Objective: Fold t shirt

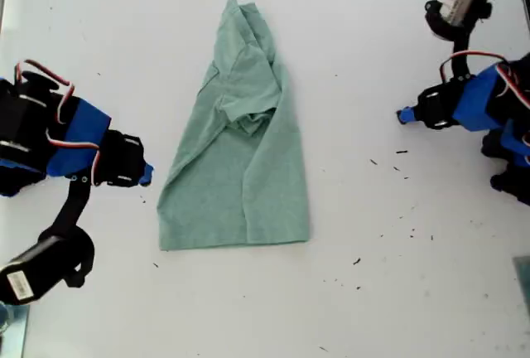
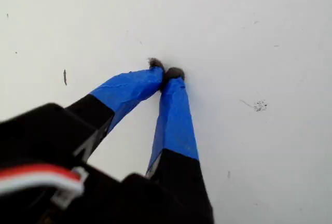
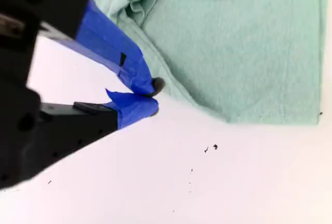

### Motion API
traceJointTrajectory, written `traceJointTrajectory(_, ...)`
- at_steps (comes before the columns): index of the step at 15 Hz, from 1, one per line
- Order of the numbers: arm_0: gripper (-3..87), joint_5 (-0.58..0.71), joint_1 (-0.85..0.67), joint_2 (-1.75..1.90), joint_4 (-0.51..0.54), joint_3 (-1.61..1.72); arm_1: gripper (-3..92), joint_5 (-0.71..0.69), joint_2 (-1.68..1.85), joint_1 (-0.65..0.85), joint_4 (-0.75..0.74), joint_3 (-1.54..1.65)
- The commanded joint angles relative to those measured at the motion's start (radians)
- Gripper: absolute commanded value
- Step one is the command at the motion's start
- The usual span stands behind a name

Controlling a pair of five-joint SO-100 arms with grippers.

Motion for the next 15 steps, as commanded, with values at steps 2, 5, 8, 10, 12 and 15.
traceJointTrajectory(2, -0.1, -0.003, -0.026, 0.12, 0.021, -0.041, 2.5, 0.023, 0.135, 0.008, 0.034, 0.038)
traceJointTrajectory(5, 13.6, 0.012, -0.018, 0.17, 0.032, -0.043, 2.5, 0.038, 0.135, 0.017, 0.032, 0.048)
traceJointTrajectory(8, 27.2, 0.034, 0.014, 0.061, -0.052, 0.055, 2.5, 0.043, 0.135, 0.015, 0.031, 0.049)
traceJointTrajectory(10, 26.2, 0.038, 0.035, 0.023, -0.233, 0.195, 2.5, 0.043, 0.135, 0.017, 0.031, 0.049)
traceJointTrajectory(12, 24.5, 0.032, 0.052, -0.081, -0.339, 0.253, 2.5, 0.041, 0.135, 0.015, 0.031, 0.049)
traceJointTrajectory(15, -0.1, 0.034, 0.061, -0.253, -0.38, 0.224, 2.5, 0.041, 0.135, 0.015, 0.031, 0.049)
